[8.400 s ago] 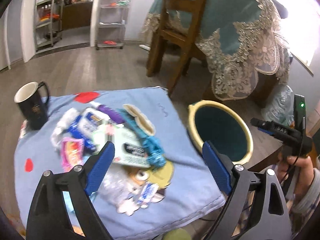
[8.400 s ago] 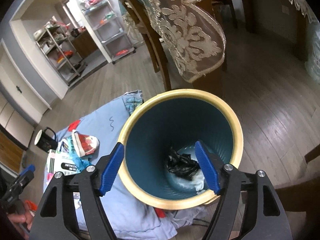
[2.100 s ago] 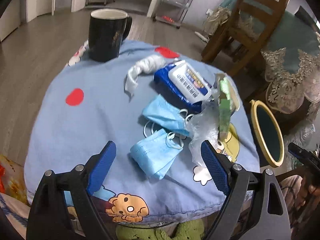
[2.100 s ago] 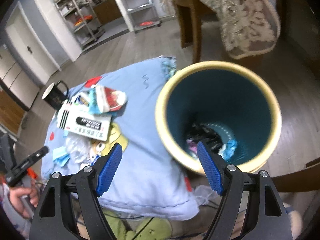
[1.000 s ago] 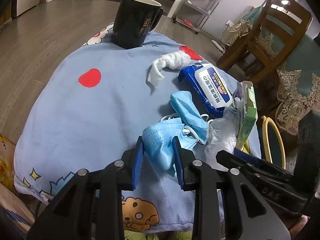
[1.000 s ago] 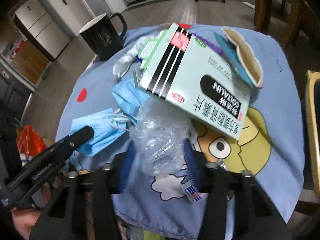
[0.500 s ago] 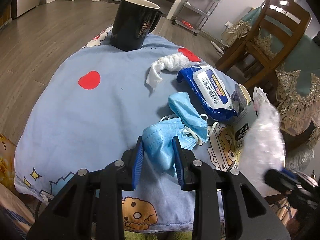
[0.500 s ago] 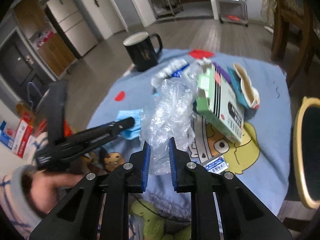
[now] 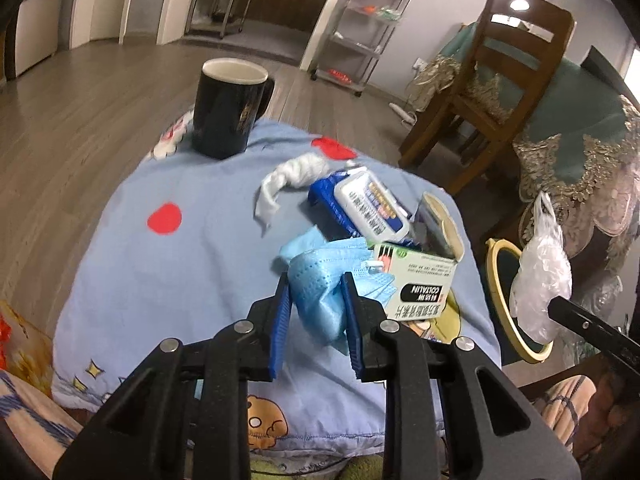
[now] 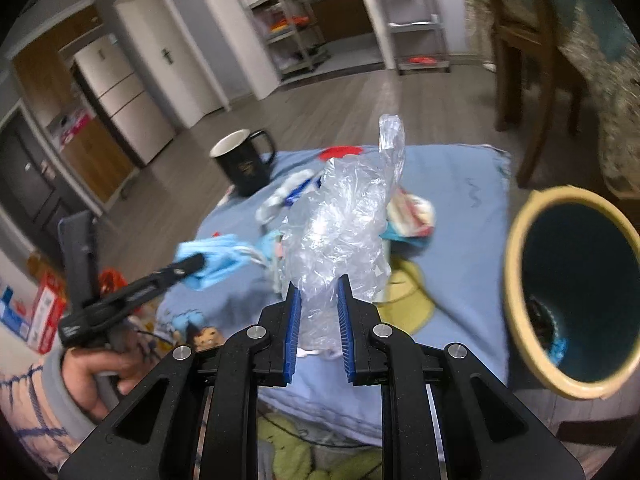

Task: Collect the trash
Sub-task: 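Carry the mask and plastic bag over the bin and open both grippers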

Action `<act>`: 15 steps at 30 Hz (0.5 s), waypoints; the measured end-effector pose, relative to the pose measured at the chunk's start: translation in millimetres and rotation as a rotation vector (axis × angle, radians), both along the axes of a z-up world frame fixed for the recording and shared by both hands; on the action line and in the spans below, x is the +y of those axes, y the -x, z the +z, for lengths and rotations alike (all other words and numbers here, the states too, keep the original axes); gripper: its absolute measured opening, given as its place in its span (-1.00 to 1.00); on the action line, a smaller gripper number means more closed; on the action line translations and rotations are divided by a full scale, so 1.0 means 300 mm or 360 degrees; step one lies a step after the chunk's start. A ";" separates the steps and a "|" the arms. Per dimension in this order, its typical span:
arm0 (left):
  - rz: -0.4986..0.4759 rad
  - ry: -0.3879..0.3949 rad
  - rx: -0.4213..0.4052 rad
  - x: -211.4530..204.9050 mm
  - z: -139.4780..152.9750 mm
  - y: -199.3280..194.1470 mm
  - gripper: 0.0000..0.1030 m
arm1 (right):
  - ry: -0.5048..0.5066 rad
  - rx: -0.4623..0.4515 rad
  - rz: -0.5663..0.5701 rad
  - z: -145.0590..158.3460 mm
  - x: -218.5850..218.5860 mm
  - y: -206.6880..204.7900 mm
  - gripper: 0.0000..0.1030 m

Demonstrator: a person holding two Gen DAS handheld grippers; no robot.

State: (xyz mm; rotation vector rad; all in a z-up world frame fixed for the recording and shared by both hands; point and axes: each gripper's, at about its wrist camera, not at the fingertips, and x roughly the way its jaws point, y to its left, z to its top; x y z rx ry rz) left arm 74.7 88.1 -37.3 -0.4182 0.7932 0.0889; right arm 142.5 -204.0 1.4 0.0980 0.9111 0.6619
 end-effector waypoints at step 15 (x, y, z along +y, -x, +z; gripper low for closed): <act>-0.0033 -0.0058 -0.0119 -0.013 0.149 -0.058 -0.55 | 0.0027 0.0001 -0.0369 -0.011 -0.348 -0.092 -0.63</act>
